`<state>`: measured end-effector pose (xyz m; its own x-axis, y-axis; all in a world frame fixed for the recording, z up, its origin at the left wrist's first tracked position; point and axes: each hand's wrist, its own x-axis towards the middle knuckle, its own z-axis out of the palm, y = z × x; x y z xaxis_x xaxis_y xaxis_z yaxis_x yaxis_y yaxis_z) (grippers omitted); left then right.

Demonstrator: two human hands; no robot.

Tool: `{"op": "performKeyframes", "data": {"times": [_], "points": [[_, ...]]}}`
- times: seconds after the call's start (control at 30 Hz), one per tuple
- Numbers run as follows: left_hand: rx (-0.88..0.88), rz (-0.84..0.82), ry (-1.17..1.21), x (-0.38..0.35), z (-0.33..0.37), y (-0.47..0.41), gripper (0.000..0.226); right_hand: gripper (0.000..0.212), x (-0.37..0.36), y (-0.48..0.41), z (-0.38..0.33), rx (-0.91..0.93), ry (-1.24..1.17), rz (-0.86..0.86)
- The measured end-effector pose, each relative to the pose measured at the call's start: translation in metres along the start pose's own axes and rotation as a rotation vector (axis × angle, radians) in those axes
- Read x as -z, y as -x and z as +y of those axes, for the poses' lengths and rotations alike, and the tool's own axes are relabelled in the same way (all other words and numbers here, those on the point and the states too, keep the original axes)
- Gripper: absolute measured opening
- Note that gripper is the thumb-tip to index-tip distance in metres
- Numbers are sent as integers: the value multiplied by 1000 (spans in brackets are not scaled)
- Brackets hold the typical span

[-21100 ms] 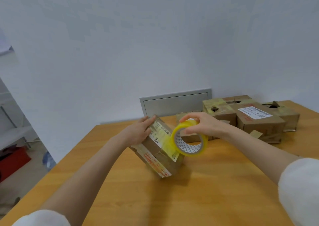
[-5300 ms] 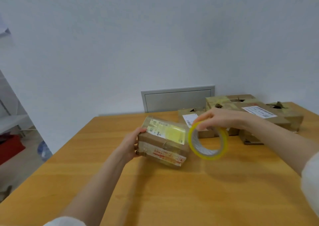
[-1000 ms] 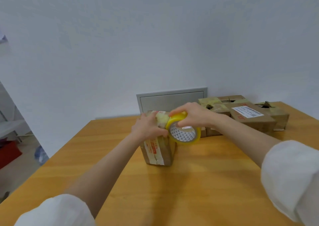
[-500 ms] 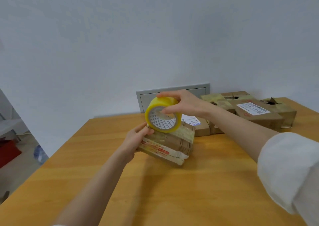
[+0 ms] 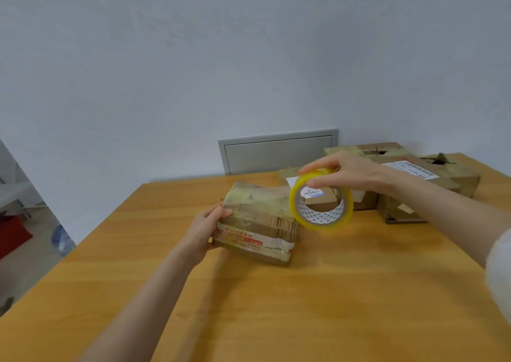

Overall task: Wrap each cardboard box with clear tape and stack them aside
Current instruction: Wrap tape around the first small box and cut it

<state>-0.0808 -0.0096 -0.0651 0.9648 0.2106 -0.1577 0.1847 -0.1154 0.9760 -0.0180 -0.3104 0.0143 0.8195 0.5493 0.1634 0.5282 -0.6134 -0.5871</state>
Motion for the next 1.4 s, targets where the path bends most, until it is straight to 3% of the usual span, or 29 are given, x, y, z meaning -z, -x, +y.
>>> {"op": "performKeyframes", "data": {"times": [0.33, 0.57, 0.8, 0.87, 0.97, 1.07, 1.2, 1.4], "points": [[17, -24, 39, 4, -4, -1, 24, 21, -2, 6, 8, -55, 89, -217], [-2, -58, -27, 4, -3, -1, 37, 28, -35, 7, 25, -94, 55, -197], [-58, -97, -115, 4, 1, 1, 35, 31, -48, 3, 28, -98, 92, -210], [-196, -19, -309, 1, 4, 4, 47, 31, -52, 0, 29, -103, 79, -217], [-477, 111, -961, -7, 10, 3, 64, 31, -58, -6, 27, -100, 59, -220], [-435, 13, -1359, -24, 6, 2, 71, 33, -63, -11, 24, -94, 55, -211], [-378, -59, -1424, -27, 2, 0, 67, 37, -68, -13, 23, -104, 45, -199], [-512, -159, -1423, -66, 5, 5, 62, 40, -66, -13, 22, -114, 100, -201]]}}
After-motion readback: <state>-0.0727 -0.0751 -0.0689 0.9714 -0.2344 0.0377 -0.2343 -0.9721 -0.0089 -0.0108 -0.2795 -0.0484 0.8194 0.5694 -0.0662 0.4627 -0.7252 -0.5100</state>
